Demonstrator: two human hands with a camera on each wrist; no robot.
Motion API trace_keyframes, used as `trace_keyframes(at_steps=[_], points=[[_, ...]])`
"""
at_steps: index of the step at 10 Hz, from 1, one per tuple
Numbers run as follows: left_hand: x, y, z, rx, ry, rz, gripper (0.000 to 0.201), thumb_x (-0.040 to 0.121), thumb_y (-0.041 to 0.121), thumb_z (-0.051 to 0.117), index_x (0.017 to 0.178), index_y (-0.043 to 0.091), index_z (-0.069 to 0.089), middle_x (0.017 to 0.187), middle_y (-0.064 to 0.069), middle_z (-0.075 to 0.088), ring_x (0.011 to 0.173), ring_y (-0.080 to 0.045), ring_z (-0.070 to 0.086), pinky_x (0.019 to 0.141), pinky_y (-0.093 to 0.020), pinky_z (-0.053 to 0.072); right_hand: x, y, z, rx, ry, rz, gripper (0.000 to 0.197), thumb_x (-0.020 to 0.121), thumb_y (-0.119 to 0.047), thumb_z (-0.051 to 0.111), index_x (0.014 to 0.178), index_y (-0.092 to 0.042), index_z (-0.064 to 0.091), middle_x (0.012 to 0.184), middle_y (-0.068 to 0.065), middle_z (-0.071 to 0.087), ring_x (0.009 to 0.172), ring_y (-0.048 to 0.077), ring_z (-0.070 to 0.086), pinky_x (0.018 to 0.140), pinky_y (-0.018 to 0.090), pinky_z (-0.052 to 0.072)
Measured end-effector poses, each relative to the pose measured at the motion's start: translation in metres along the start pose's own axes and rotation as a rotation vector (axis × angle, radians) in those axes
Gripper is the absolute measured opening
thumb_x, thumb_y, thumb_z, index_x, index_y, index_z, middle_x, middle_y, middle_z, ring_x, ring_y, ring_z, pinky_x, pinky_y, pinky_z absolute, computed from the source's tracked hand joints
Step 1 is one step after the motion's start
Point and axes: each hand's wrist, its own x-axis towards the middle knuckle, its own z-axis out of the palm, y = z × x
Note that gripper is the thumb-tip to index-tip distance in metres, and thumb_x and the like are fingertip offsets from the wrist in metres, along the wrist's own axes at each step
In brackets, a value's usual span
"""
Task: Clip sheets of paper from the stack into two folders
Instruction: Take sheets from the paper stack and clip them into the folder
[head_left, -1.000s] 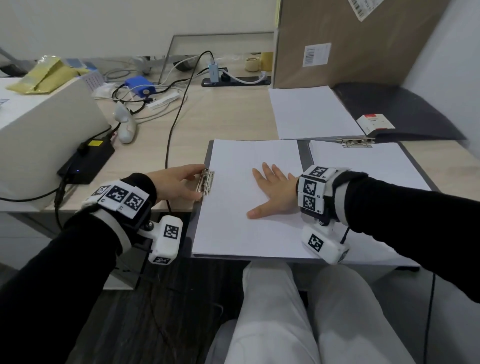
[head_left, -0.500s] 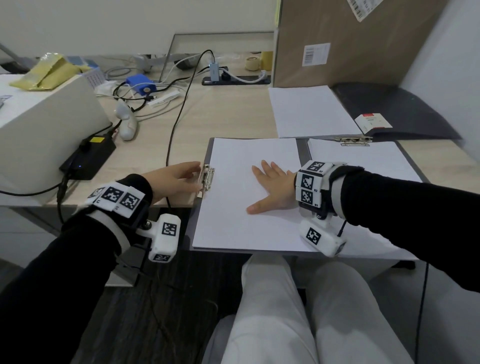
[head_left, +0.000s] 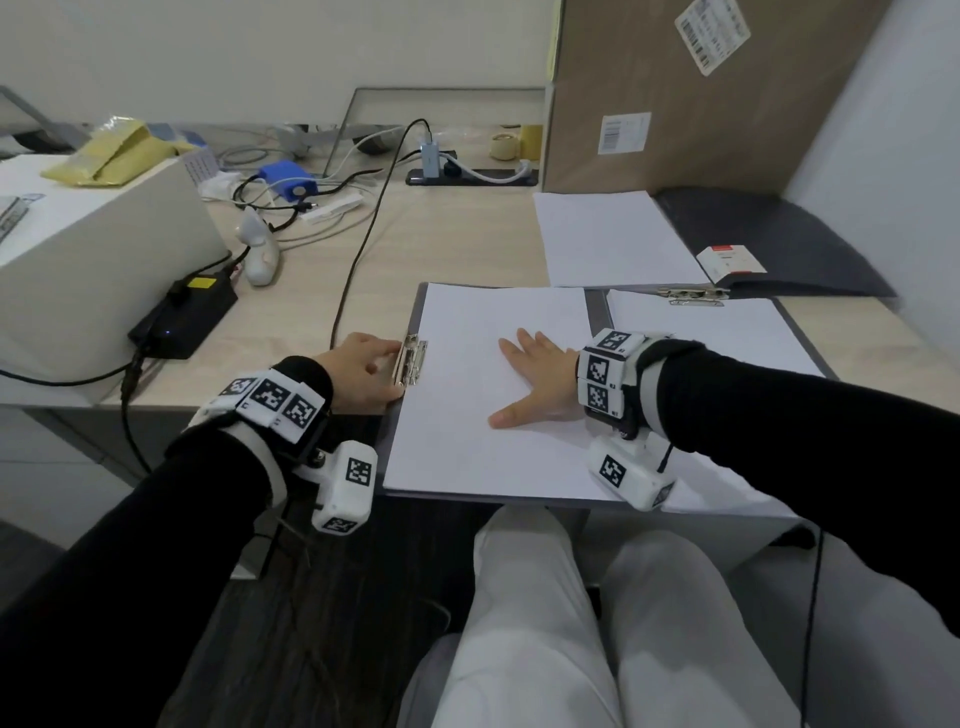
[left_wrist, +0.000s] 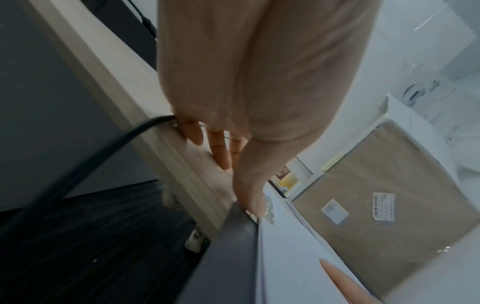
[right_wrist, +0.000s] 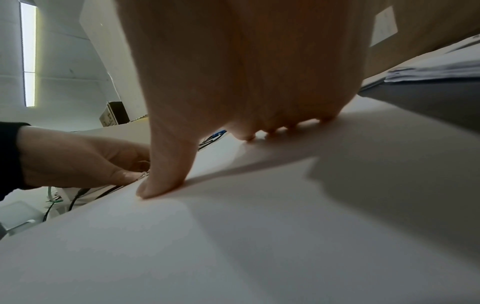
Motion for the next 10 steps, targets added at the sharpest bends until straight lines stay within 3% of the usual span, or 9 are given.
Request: trace_keyframes(at_steps=[1, 3, 4, 5, 6, 7, 8, 9, 10], points=[[0.001, -0.003, 0.0, 0.047, 0.006, -0.014, 0.065, 0.087, 0.028, 0.06, 0.146, 0.025, 0.033, 0.15, -0.004, 0.024, 0.124, -0.02, 0.048, 0.11, -0.027, 0.034, 0.0, 0.0, 0.001, 0.001, 0.009, -0.007, 0.115, 0.074, -0.073, 0.053, 0.151, -0.021, -0.014, 0.16, 0.003, -0.019, 0.148, 0.024, -0.014, 0.119, 0.045, -0.001], [0.002, -0.01, -0.005, 0.045, -0.065, 0.003, 0.064, 0.089, 0.034, 0.058, 0.147, 0.027, 0.031, 0.15, -0.002, 0.024, 0.126, -0.019, 0.047, 0.111, -0.029, 0.034, 0.001, 0.002, 0.001, 0.011, 0.012, -0.011, 0.115, 0.074, -0.073, 0.054, 0.151, -0.022, -0.014, 0.16, 0.002, -0.018, 0.148, 0.023, -0.015, 0.119, 0.044, -0.001], [0.002, -0.01, -0.003, 0.009, -0.028, -0.003, 0.061, 0.088, 0.032, 0.06, 0.144, 0.027, 0.037, 0.146, -0.005, 0.03, 0.118, -0.018, 0.049, 0.11, -0.031, 0.036, 0.002, 0.001, 0.001, 0.012, 0.013, -0.005, 0.115, 0.073, -0.073, 0.055, 0.152, -0.022, -0.014, 0.16, 0.002, -0.018, 0.148, 0.023, -0.015, 0.119, 0.045, -0.001], [0.0, -0.006, 0.0, -0.165, 0.039, -0.078, 0.052, 0.084, 0.027, 0.068, 0.133, 0.018, 0.051, 0.126, -0.01, 0.051, 0.108, -0.023, 0.055, 0.104, -0.036, 0.043, 0.003, 0.0, -0.001, 0.004, 0.005, 0.01, 0.116, 0.072, -0.073, 0.055, 0.152, -0.022, -0.013, 0.16, 0.003, -0.017, 0.149, 0.023, -0.014, 0.119, 0.047, 0.0], [-0.007, 0.002, 0.001, -0.215, 0.078, -0.188, 0.025, 0.085, 0.029, 0.066, 0.101, 0.01, 0.063, 0.084, -0.003, 0.059, 0.081, -0.022, 0.055, 0.069, -0.028, 0.047, 0.001, -0.003, -0.008, -0.002, -0.013, 0.018, 0.115, 0.073, -0.072, 0.055, 0.152, -0.019, -0.008, 0.161, 0.006, -0.012, 0.149, 0.025, -0.009, 0.12, 0.047, 0.003], [-0.018, 0.014, 0.003, -0.205, 0.014, -0.299, 0.03, 0.09, 0.034, 0.058, 0.072, 0.009, 0.058, 0.064, -0.004, 0.058, 0.055, -0.017, 0.052, 0.05, -0.022, 0.043, -0.002, -0.007, -0.015, 0.024, 0.047, 0.022, 0.1, 0.079, -0.071, 0.048, 0.152, -0.013, 0.012, 0.159, 0.011, 0.012, 0.147, 0.029, 0.01, 0.117, 0.045, 0.015], [-0.028, 0.017, 0.008, -0.184, -0.105, -0.4, 0.042, 0.089, 0.041, 0.057, 0.085, 0.0, 0.063, 0.078, -0.011, 0.071, 0.072, -0.027, 0.069, 0.065, -0.031, 0.059, -0.009, -0.008, -0.02, 0.093, 0.12, 0.041, 0.087, 0.086, -0.064, 0.044, 0.152, -0.014, 0.015, 0.16, 0.007, 0.014, 0.149, 0.03, 0.001, 0.118, 0.047, 0.009], [-0.036, 0.016, 0.013, -0.274, -0.144, -0.417, 0.046, 0.084, 0.042, 0.064, 0.098, -0.002, 0.062, 0.096, -0.014, 0.07, 0.092, -0.031, 0.069, 0.08, -0.039, 0.059, -0.019, -0.001, -0.024, 0.191, 0.193, 0.063, 0.078, 0.089, -0.055, 0.05, 0.151, -0.017, 0.022, 0.16, 0.001, 0.015, 0.15, 0.024, 0.001, 0.121, 0.044, 0.006], [-0.048, 0.02, 0.011, -0.44, -0.069, -0.379, 0.033, 0.08, 0.026, 0.073, 0.094, 0.0, 0.06, 0.084, -0.011, 0.064, 0.071, -0.021, 0.061, 0.058, -0.027, 0.053, -0.04, 0.014, -0.028, 0.236, 0.261, 0.069, 0.062, 0.089, -0.047, 0.055, 0.142, -0.018, 0.042, 0.153, 0.001, 0.035, 0.143, 0.02, 0.029, 0.117, 0.034, 0.023]])
